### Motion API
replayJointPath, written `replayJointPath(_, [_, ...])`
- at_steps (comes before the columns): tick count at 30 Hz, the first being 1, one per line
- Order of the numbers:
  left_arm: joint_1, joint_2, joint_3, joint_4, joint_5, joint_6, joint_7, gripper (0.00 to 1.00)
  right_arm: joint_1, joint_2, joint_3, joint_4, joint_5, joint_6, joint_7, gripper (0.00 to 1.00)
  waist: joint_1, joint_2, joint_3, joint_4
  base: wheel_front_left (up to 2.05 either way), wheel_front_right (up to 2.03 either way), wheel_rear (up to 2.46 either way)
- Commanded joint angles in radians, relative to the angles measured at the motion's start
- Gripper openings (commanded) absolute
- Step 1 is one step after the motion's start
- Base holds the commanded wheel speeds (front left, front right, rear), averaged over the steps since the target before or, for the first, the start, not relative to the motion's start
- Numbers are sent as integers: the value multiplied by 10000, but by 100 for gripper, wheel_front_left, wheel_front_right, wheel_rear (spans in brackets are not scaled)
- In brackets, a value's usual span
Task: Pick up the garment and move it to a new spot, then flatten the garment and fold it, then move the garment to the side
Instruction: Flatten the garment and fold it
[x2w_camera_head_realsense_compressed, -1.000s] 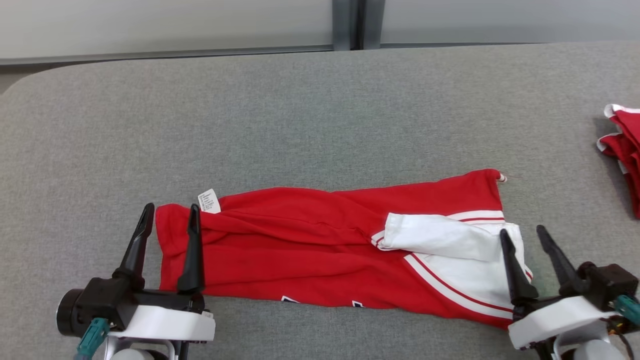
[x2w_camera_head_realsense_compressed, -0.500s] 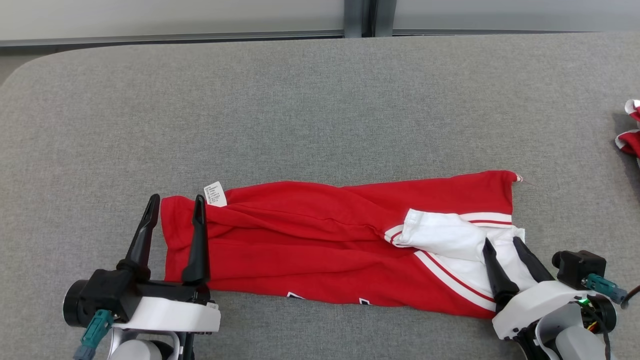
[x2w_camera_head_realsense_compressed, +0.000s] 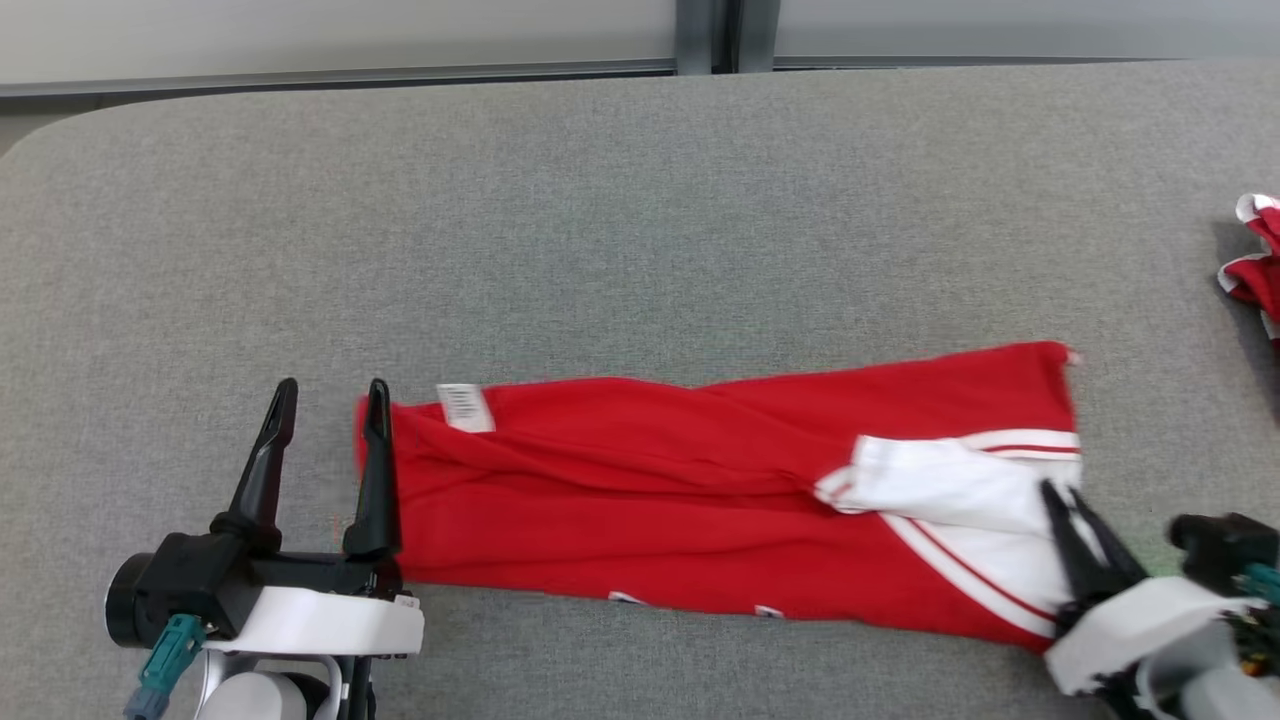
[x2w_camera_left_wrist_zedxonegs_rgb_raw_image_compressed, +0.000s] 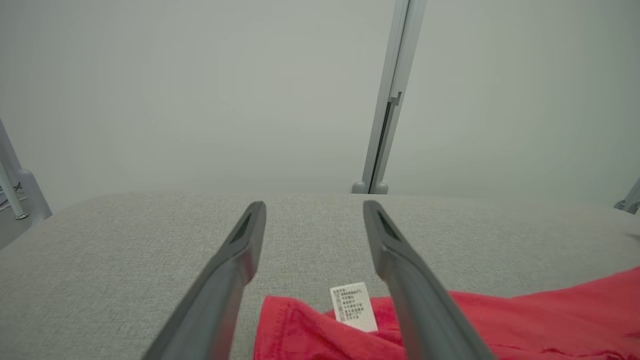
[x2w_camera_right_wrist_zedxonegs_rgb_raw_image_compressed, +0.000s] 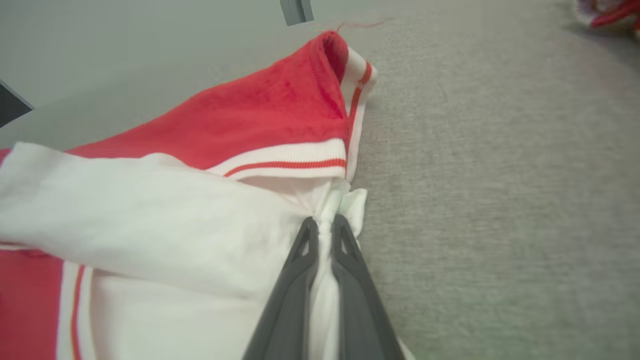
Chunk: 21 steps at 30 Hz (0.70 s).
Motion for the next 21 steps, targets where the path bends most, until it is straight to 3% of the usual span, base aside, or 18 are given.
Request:
replayJointPath(1, [-55,3,89,-16,76,-56,-13,100,392,-464,-352,149,46,-118,15,0,0,0,-45,-53,0,0,0])
replayJointPath(7, [99,-102,295,-29,181,-161,-13,100,792,-1288,-1541,-307,-156,-77,-75,0,0,0,-152,-216,0,0,0])
replayJointPath(12, [91,-159,412,-14,244,-257,-14,100,901,-1472,-2040,-1141,-274,-77,117,0,0,0,-177,-313,0,0,0])
replayJointPath(21, [154,-238,565,57,340,-417,-14,100,614,-398,-1649,-4730,-387,-66,1760,0,0,0,-299,-533,0,0,0])
